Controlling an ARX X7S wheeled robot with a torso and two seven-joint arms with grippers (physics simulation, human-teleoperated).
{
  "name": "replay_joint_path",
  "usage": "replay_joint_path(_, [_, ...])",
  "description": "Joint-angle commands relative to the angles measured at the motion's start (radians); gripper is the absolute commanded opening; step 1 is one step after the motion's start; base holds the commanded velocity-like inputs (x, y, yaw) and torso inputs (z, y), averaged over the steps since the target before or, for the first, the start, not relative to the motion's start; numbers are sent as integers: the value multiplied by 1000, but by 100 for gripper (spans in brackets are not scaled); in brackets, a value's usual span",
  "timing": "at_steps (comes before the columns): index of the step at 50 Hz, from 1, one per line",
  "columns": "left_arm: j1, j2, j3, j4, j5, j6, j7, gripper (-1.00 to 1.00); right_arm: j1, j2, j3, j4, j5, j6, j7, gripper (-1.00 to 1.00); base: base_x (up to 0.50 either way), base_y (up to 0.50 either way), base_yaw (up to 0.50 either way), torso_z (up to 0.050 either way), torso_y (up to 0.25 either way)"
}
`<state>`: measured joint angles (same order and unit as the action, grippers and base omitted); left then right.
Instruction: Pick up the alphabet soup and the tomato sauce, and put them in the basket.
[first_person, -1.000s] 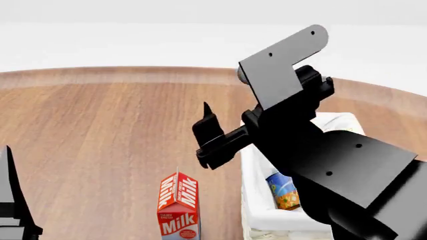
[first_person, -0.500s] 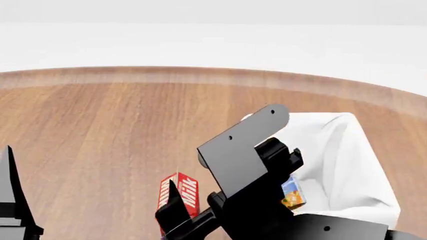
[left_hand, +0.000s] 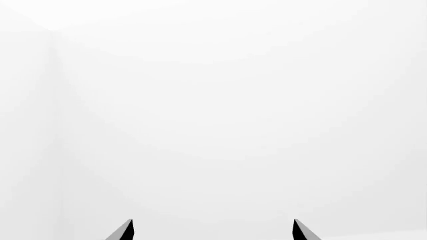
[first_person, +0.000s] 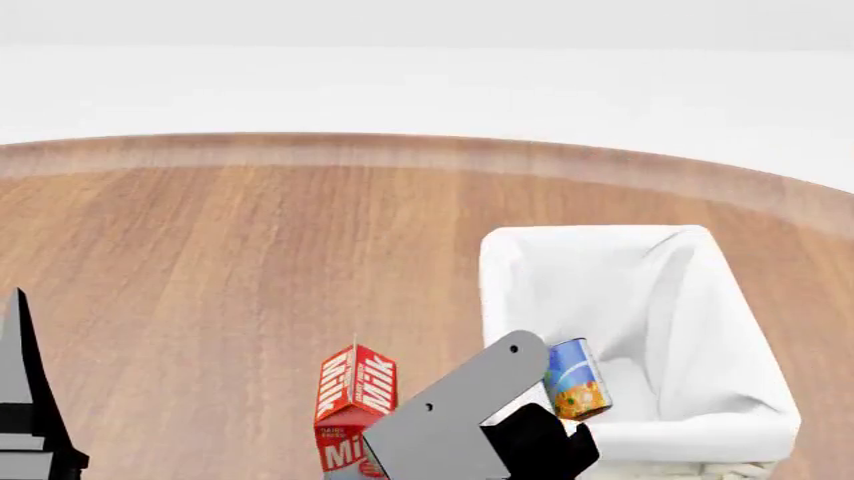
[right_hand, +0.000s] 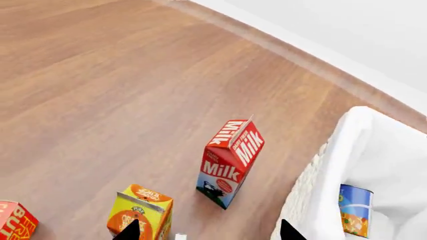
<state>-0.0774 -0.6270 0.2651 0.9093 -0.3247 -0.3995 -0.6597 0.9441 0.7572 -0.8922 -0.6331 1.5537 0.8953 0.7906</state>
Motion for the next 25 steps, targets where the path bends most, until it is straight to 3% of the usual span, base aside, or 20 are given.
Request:
replay_joint_path(1, [-1,-2,1,-3,-1,3,-1,100,-4,17,-24,-46,105,30,80,100,0,0,0,0,0])
replay_joint_path(19, [-6,-2,10,3,0,-6,-9,100,-94,25,-73,-78,51,20,66,100,0,0,0,0,0])
replay_joint_path(25, [-2,-5,7,1,-2,0,-9,100,-54,24,-93,-88,145,57,113,100,0,0,0,0,0])
